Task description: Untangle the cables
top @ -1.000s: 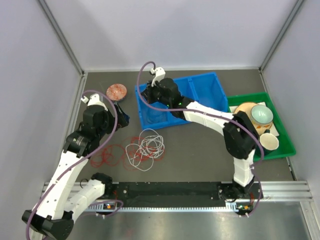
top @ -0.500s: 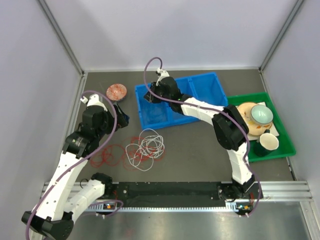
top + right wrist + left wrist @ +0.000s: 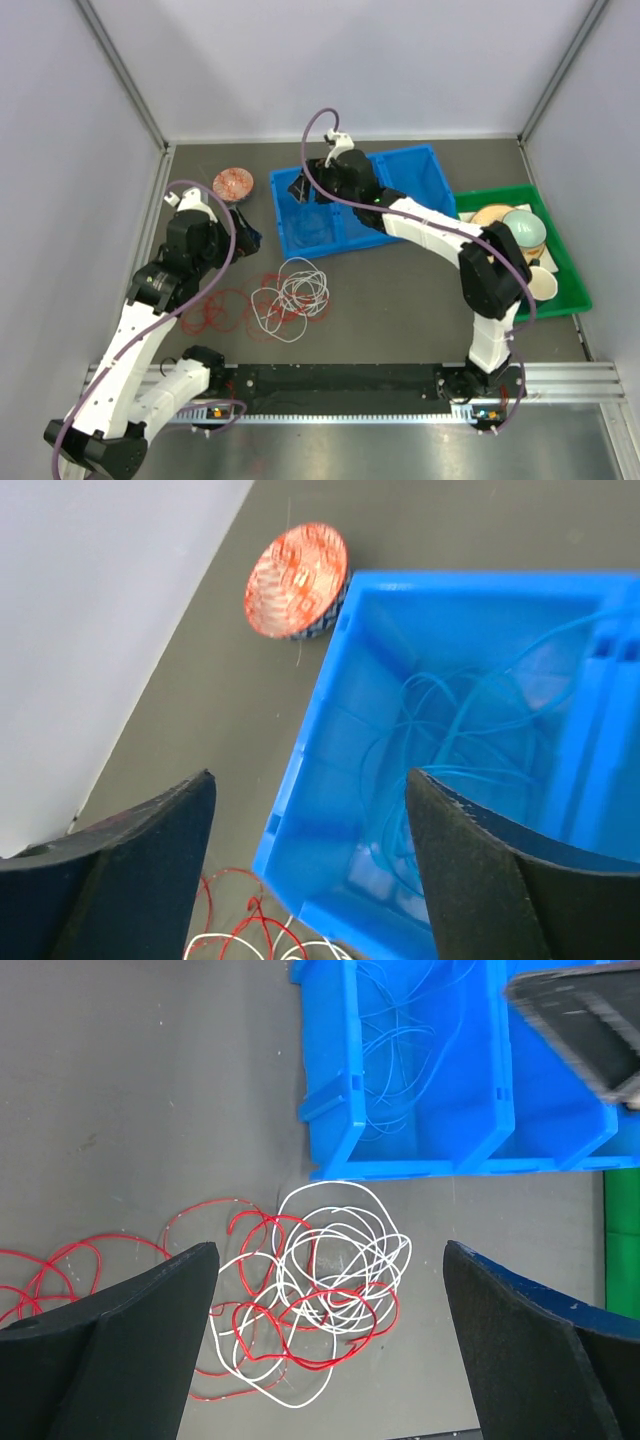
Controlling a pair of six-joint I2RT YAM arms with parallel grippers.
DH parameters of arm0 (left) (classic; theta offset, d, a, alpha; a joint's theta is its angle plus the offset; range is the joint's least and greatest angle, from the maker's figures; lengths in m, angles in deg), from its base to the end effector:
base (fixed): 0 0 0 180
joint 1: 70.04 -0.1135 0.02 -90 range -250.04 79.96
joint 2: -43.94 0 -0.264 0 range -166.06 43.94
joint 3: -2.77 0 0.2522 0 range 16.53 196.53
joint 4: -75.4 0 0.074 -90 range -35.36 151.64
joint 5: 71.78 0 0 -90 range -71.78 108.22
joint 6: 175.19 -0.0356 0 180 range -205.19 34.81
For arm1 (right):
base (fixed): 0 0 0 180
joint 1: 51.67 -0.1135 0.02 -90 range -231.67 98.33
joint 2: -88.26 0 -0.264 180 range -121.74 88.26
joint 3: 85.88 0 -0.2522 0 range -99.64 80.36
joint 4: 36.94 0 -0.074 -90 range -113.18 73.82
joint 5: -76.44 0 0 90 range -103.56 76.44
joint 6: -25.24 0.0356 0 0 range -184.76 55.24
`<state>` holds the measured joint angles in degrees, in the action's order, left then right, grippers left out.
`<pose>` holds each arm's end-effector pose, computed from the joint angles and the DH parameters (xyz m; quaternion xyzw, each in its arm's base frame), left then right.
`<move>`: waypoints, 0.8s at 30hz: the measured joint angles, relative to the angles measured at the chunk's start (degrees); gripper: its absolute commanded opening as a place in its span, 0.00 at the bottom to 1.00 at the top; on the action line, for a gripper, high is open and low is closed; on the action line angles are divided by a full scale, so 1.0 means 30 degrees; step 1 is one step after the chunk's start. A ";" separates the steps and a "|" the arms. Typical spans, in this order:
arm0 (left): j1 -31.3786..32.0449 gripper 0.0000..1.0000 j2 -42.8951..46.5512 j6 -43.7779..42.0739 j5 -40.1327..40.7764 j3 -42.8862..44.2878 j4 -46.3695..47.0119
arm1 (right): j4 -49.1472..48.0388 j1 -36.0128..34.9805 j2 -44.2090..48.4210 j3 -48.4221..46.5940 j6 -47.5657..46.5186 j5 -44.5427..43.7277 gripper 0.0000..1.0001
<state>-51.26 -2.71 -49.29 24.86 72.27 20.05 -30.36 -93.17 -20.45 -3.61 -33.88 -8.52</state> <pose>0.1560 -0.0487 0.3446 -0.1578 0.8614 -0.1754 0.4499 0.3399 0.3049 0.2825 -0.1005 0.8001 0.3772 0.4555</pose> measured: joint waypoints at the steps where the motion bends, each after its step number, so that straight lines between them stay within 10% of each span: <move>1: 0.0000 0.99 0.0000 0.0000 -0.0066 0.0000 0.0000 | 0.0102 0.0015 0.0495 0.0146 -0.0270 -0.0262 0.80; 11: 0.0000 0.99 -0.0124 0.0007 -0.0495 0.0000 0.0022 | 0.0597 0.1945 0.2463 0.1749 -0.0772 -0.1712 0.69; 16: 0.0000 0.99 -0.0182 0.0007 -0.0561 0.0000 0.0029 | 0.1778 0.3490 0.1749 0.1690 -0.0765 -0.2506 0.46; 24: 0.0000 0.99 -0.0481 0.0015 -0.0641 0.0000 0.0138 | 0.4320 0.3905 -0.1625 -0.1450 -0.0962 -0.2353 0.49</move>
<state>-51.26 -4.16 -49.24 22.93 72.27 20.47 -17.40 -81.45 -25.32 -7.96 -36.77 -15.58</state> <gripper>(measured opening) 0.989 0.477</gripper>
